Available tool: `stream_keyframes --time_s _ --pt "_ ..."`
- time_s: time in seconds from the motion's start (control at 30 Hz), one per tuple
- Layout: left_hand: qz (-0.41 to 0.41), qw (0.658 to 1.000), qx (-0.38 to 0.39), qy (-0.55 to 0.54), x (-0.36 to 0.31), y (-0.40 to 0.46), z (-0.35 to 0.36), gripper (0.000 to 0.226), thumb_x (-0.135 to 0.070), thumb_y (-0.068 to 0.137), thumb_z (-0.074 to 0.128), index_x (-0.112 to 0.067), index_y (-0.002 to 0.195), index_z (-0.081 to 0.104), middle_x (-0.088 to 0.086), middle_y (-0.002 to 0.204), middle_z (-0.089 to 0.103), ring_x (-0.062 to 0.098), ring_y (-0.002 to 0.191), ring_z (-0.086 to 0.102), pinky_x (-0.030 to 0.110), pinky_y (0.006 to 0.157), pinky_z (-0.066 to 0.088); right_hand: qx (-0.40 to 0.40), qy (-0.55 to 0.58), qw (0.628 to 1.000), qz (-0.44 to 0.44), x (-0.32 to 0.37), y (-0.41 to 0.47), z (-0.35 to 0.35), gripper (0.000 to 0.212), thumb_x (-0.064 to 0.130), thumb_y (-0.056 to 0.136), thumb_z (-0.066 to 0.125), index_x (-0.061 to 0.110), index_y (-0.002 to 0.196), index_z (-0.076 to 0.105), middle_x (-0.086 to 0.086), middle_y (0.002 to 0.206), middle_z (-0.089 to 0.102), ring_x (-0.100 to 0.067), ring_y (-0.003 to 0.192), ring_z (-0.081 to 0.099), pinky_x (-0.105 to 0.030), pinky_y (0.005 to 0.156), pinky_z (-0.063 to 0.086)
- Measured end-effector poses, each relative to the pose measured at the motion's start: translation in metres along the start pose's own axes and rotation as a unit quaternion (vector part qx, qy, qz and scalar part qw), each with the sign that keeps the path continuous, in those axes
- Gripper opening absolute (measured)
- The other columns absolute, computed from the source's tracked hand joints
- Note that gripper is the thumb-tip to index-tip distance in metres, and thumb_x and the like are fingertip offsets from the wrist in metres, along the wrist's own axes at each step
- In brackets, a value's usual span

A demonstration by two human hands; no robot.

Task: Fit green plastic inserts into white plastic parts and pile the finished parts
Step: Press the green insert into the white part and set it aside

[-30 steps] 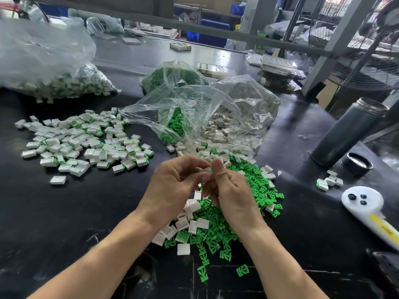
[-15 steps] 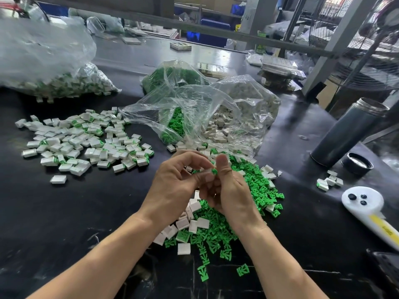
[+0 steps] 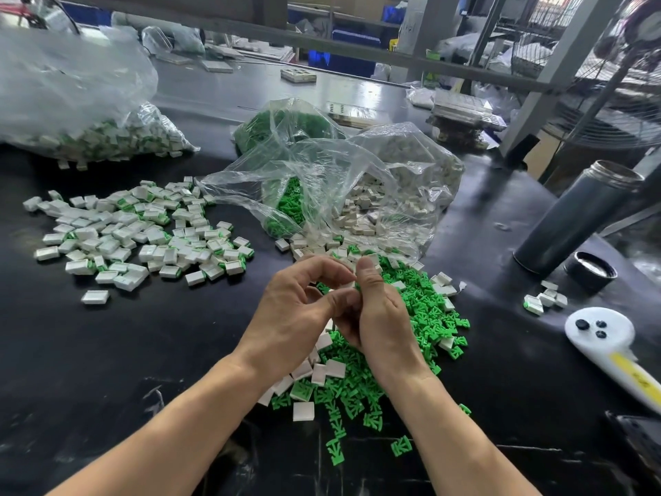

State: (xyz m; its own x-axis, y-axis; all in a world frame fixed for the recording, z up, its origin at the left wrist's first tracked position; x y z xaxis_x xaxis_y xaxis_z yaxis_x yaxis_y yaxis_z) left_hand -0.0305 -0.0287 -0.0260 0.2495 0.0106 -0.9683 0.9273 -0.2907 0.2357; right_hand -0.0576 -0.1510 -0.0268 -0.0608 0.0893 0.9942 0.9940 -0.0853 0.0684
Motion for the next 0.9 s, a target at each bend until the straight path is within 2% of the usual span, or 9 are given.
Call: stream_keyframes --time_s 0.1,0.23,0.3,0.37,0.5,0.57,0.77,0.83,0.9 --pt "-0.001 1.000 -0.001 -0.011 0.000 0.000 0.001 0.010 -0.011 0.086 0.079 -0.019 0.090 0.074 -0.006 0.102 0.073 0.038 0.075 0.067 0.046 0.070 0.060 0.011 0.020 1.000 -0.007 -0.002 0.002 -0.002 0.066 0.045 0.113 0.025 0.043 0.069 0.073 0.019 0.054 0.061 0.006 0.051 0.058 -0.007 0.047 0.042" --pt "-0.003 1.000 0.004 -0.009 0.002 0.000 0.001 0.008 -0.012 0.087 0.079 -0.017 0.091 0.074 -0.006 0.106 0.073 0.041 0.074 0.064 0.049 0.070 0.057 -0.012 0.009 1.000 -0.004 -0.008 0.004 0.000 0.055 0.055 0.107 0.028 0.040 0.089 0.077 0.006 0.064 0.065 -0.005 0.062 0.061 -0.019 0.057 0.044" --pt "-0.003 1.000 0.007 -0.009 0.003 0.000 0.001 0.007 -0.014 0.087 0.079 -0.017 0.091 0.075 -0.006 0.106 0.073 0.036 0.075 0.066 0.048 0.072 0.059 -0.028 0.002 1.000 -0.008 -0.011 0.005 0.001 0.054 0.055 0.105 0.027 0.043 0.084 0.076 0.016 0.057 0.061 0.003 0.056 0.057 -0.013 0.055 0.040" --pt "-0.008 1.000 0.013 -0.018 0.003 0.000 0.001 0.007 -0.015 0.087 0.079 -0.015 0.093 0.075 -0.003 0.107 0.073 0.045 0.084 0.066 0.059 0.079 0.058 -0.046 -0.006 0.999 -0.003 -0.012 0.006 0.002 0.054 0.056 0.104 0.027 0.042 0.084 0.076 0.023 0.058 0.060 0.006 0.057 0.056 -0.013 0.057 0.039" --pt "-0.010 1.000 0.022 -0.015 0.002 0.000 0.000 0.008 -0.017 0.088 0.078 -0.014 0.095 0.075 -0.002 0.108 0.075 0.038 0.092 0.070 0.062 0.085 0.055 -0.078 -0.012 0.997 0.002 -0.015 0.006 0.003 0.056 0.055 0.101 0.028 0.031 0.103 0.078 0.014 0.091 0.076 -0.002 0.092 0.070 -0.036 0.087 0.056" --pt "-0.015 0.999 0.026 -0.018 0.002 0.000 0.001 0.010 -0.019 0.087 0.078 -0.014 0.095 0.075 -0.002 0.108 0.075 0.029 0.093 0.072 0.060 0.087 0.057 -0.083 -0.010 0.997 -0.005 -0.013 0.005 0.004 0.055 0.049 0.102 0.028 0.028 0.104 0.079 0.007 0.102 0.078 -0.008 0.104 0.072 -0.043 0.100 0.055" --pt "-0.008 0.999 0.026 -0.016 0.005 0.001 0.000 0.007 -0.022 0.086 0.079 -0.019 0.091 0.076 -0.008 0.106 0.076 0.008 0.085 0.072 0.024 0.070 0.055 -0.109 -0.021 0.994 -0.014 -0.013 0.007 0.004 0.054 0.047 0.100 0.029 0.033 0.086 0.079 0.010 0.096 0.079 -0.005 0.097 0.073 -0.032 0.091 0.056" --pt "-0.008 0.999 0.026 -0.017 0.006 0.001 -0.001 0.010 -0.028 0.083 0.079 -0.021 0.090 0.076 -0.008 0.106 0.076 0.007 0.085 0.071 0.023 0.070 0.054 -0.118 -0.024 0.992 -0.020 -0.012 0.008 0.005 0.053 0.047 0.099 0.029 0.033 0.083 0.078 0.007 0.094 0.079 -0.006 0.096 0.073 -0.032 0.089 0.057" --pt "-0.011 0.999 0.025 -0.020 0.007 0.001 -0.001 0.016 -0.035 0.080 0.078 -0.022 0.089 0.077 -0.007 0.108 0.076 0.011 0.088 0.072 0.034 0.076 0.058 -0.124 -0.030 0.991 -0.027 -0.012 0.009 0.005 0.053 0.047 0.098 0.029 0.033 0.081 0.077 0.009 0.093 0.079 -0.004 0.095 0.073 -0.025 0.087 0.057"
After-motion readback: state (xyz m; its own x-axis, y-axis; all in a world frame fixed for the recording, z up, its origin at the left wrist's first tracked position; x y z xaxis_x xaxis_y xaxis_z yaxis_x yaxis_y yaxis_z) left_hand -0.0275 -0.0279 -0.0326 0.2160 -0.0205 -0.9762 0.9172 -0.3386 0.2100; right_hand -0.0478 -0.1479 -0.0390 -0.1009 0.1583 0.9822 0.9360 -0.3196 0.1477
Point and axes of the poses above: each hand's wrist, its own y-axis towards the middle knuckle, its own z-axis out of the palm, x = y × z, the point moved 1 cm from there along y, towards the middle knuckle
